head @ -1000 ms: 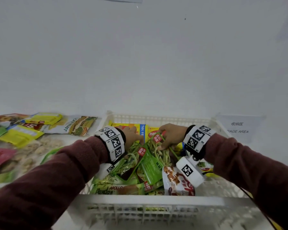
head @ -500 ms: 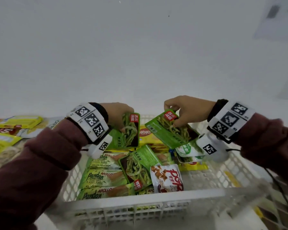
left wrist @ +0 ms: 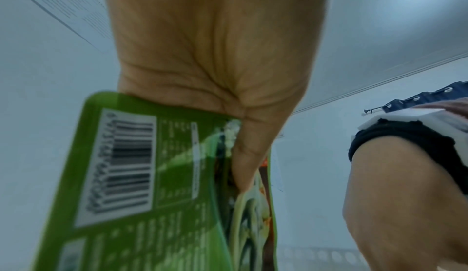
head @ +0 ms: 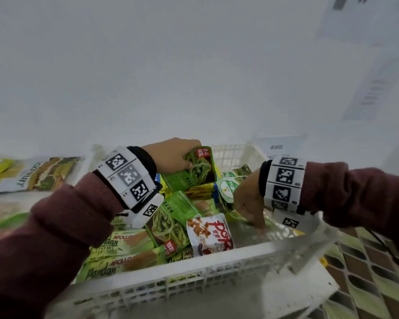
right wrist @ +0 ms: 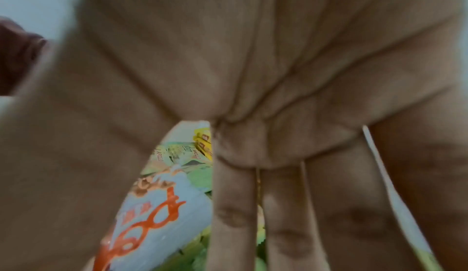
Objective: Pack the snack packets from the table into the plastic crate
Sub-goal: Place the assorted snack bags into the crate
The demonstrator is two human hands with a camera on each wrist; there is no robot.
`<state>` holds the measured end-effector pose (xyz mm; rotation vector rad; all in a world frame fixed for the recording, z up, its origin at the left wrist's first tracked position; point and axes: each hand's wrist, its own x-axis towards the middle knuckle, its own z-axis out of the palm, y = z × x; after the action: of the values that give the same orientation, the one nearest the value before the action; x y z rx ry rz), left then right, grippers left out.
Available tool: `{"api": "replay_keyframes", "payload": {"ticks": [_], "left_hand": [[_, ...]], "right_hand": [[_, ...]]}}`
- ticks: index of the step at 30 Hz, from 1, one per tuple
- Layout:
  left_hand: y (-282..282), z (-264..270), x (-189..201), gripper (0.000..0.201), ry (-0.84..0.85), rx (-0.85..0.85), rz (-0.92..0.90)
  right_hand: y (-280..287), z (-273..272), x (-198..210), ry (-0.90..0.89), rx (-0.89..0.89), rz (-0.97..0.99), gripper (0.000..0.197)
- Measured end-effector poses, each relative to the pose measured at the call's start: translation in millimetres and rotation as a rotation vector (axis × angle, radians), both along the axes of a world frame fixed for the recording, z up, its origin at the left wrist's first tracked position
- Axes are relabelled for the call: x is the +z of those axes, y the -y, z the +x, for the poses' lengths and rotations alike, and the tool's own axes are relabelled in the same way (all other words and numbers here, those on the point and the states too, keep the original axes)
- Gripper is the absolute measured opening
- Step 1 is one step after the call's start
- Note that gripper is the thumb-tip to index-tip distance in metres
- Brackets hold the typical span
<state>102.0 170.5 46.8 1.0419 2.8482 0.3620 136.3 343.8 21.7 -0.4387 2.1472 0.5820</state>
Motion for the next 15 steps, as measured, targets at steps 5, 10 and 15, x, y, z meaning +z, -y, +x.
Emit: {"api": "replay_keyframes", "payload": {"ticks": [5, 10, 15], "left_hand": [[4, 1, -4, 0.031, 0.040, 0.033, 0.034], [5, 0, -6, 0.033, 0.033, 0.036, 0.028], [8, 0, -6, 0.040, 0.013, 0.040, 0.060]], "right_hand": [[-5, -13, -2, 0.050, -0.115, -0.057, 0.034], [3, -11, -33, 0.030, 0.162, 0.059, 0.042], [7, -9, -55, 0.034, 0.143, 0.084, 0.043]]}}
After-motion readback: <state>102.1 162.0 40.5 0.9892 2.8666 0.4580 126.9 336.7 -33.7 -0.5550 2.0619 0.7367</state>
